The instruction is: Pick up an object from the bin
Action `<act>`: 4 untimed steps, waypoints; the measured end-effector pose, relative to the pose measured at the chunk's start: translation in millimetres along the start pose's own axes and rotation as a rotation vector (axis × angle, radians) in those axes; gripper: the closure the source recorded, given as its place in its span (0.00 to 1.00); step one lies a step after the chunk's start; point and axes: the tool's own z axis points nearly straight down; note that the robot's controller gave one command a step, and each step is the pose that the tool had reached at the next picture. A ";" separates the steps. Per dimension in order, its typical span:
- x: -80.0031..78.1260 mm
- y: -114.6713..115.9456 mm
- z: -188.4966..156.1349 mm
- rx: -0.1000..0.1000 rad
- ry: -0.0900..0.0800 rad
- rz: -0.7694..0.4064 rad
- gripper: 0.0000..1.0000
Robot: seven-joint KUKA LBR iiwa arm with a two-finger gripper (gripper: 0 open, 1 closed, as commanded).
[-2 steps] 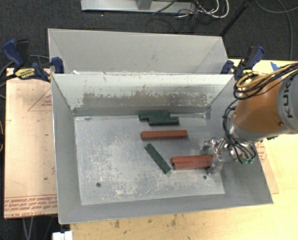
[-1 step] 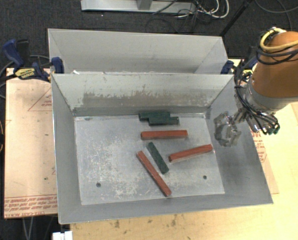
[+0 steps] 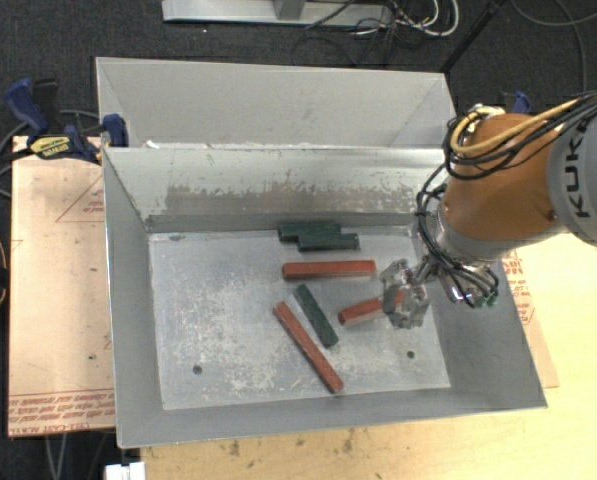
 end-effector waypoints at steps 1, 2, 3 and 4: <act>-0.8 -4.0 -3.6 0.005 -0.006 0.004 0.00; -56.6 -4.6 65.3 0.005 -0.009 -0.059 0.00; -33.8 -18.5 81.3 0.005 -0.011 0.081 0.00; -70.9 -103.4 80.5 0.012 -0.016 0.059 0.00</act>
Offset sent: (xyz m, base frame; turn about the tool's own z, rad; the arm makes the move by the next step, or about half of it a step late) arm 0.0000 0.0000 0.0000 0.0000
